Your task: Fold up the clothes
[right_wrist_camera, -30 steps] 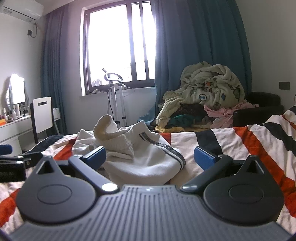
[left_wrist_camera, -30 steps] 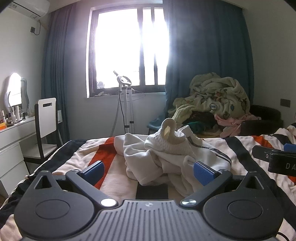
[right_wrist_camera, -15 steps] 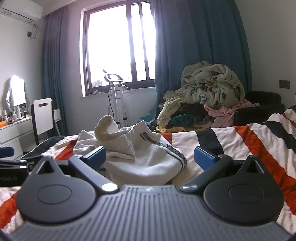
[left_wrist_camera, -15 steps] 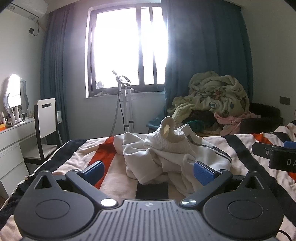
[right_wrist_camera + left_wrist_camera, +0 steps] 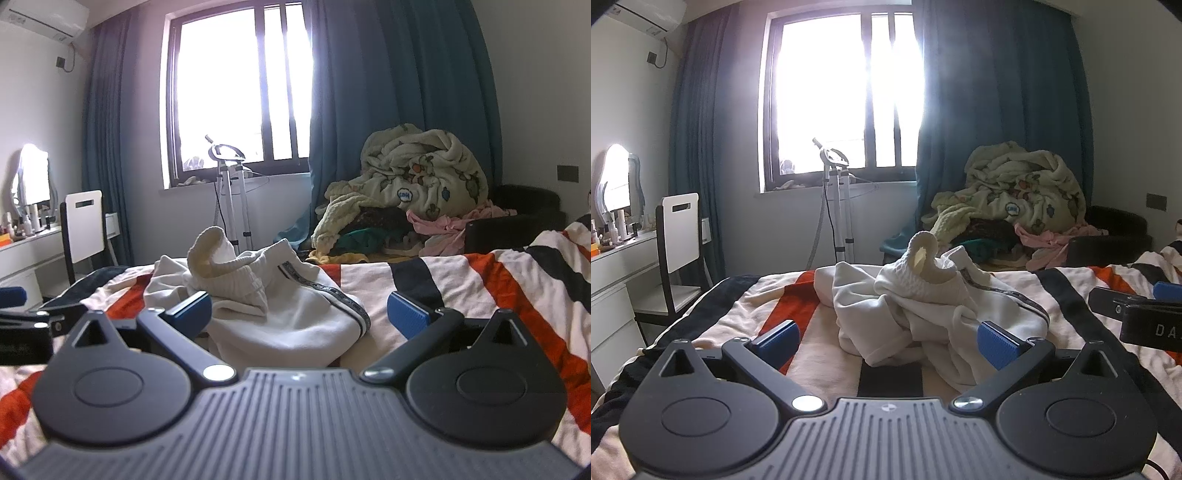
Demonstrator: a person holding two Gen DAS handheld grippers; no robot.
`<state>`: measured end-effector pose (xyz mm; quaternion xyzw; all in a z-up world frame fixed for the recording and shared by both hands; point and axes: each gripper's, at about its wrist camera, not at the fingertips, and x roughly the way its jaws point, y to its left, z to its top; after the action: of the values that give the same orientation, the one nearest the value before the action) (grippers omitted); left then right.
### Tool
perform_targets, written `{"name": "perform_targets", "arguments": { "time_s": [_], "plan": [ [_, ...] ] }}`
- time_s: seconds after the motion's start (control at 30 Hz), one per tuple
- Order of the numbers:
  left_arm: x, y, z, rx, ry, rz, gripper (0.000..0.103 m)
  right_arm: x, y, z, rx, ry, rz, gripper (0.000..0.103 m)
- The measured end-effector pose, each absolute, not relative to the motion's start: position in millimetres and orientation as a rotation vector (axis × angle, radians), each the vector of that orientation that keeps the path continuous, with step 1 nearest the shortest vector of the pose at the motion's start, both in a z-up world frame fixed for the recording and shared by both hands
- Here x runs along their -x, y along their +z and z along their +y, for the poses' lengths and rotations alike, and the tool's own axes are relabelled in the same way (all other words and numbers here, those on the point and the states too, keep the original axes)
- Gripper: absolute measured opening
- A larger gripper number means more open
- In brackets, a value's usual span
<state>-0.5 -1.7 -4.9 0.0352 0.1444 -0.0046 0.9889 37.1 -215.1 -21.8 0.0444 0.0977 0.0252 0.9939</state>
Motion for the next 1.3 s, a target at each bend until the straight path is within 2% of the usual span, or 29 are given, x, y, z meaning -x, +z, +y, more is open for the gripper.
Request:
{"name": "perform_targets", "arguments": {
  "time_s": [0.63,0.83,1.03,1.2,1.3],
  "plan": [
    [-26.8,-19.3,4.3,-0.102,0.053,0.371,0.103,-34.8,-19.6,-212.3,-0.136,0.114,0.208,0.103],
    [-93.4,-15.4,4.1,-0.095,0.075,0.425,0.103,-37.2,-19.2,-234.2,-0.285,0.119,0.19,0.103],
    [-176.5,-10.5,-8.8,-0.043,0.123,0.437,0.102,-65.8,-43.6,-254.6,-0.416,0.18,0.318,0.103],
    [-249.9,-7.5,-23.8,-0.002,0.152,0.444,0.102,-87.8,-61.4,-267.5,-0.506,0.175,0.356,0.103],
    [-290.9,-10.7,-27.3,0.031,0.179,0.487,0.093,-104.5,-74.1,-279.8,-0.566,0.147,0.376,0.103]
  ]
}}
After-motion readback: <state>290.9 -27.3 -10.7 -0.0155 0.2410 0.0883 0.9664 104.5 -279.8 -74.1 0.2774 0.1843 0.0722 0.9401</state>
